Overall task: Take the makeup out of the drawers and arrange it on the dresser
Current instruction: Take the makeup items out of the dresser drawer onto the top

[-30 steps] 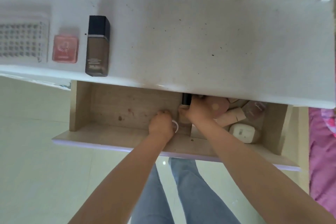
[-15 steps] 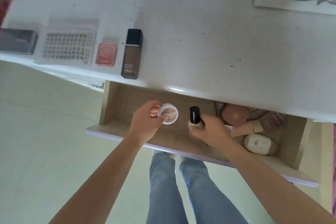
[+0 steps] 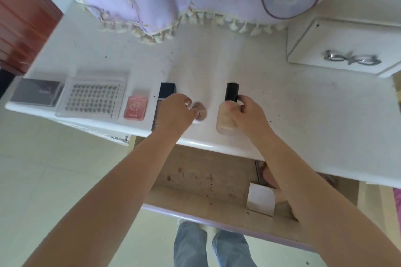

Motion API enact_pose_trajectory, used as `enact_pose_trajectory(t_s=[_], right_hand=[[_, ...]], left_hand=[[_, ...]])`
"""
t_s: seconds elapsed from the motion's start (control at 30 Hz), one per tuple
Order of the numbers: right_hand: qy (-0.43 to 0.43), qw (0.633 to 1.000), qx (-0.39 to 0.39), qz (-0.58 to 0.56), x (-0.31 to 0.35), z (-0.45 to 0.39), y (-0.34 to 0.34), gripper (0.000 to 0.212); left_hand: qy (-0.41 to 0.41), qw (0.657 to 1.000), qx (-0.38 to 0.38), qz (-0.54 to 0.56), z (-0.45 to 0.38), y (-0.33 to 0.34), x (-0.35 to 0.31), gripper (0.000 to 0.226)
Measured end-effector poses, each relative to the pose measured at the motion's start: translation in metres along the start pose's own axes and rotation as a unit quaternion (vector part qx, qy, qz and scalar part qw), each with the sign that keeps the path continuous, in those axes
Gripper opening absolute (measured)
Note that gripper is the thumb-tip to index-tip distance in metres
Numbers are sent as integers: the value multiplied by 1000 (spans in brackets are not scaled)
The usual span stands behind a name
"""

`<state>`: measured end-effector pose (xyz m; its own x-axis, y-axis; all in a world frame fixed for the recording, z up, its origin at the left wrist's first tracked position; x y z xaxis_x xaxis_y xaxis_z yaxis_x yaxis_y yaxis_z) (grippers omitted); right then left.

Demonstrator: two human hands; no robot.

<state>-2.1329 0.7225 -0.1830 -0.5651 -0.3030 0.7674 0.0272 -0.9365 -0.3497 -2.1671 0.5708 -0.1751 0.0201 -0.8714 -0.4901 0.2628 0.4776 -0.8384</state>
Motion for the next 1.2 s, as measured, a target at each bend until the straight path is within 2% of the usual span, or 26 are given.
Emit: enact_pose_trajectory(t_s=[0.1,0.2,0.33,0.4,0.53,0.73,0.83,0.9,0.93,1.0,1.03,1.1,1.13,1.2], right_hand=[[24,998,17,49,-5,-6,4,61],[18,997,34,68,-8,-6,12,71],[14,997,21,71,-9,-3,16,76],[7,998,19,59,-8,-1,18,78],[0,998,-3,69,-11,-3,22,84],[-2,998,-37,54,-13,2,24,70],[-21,998,-60,19,-21,19,18,47],[-52,995,-84,-16,-38,35,8,17],[-68,993,-91,-11,-50,45,2,9],[-108,986,-105,69,-79,65,-7,26],[-130,976,-121,126,-94,73,-12,31],[-156,946,-144,245,-129,86,-20,37],[-121,941,-126,289,-149,88,-23,38],[-55,929,-107,350,-185,85,-33,40]], left_hand=[[-7,999,37,-36,-3,1,0,26],[0,993,82,-81,-3,0,0,12],[17,991,88,-103,6,0,-4,10],[58,989,75,-112,9,2,-5,22],[136,978,115,-113,13,8,0,37],[158,973,106,-135,10,10,13,32],[188,972,43,-136,20,6,10,31],[264,955,-75,-109,39,9,6,27],[299,941,-134,-89,54,15,4,26],[339,925,-166,-46,86,35,3,25],[348,924,-152,-27,100,52,5,25],[347,936,-64,-13,120,85,3,26],[328,944,18,-28,126,102,1,27],[238,949,188,-84,126,134,-3,31]])
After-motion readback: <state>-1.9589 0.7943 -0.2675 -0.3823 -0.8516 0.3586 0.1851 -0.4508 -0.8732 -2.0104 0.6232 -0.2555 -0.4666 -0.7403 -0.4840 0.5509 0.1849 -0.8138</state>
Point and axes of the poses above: each hand's wrist, its own z-axis away from the middle knuckle, its own y-axis out of the palm, x = y × z, the point moved 2 cm from there along -z, towards the middle knuckle, and after that the axes turned 8 degrees about y, right-handed, at the moved point
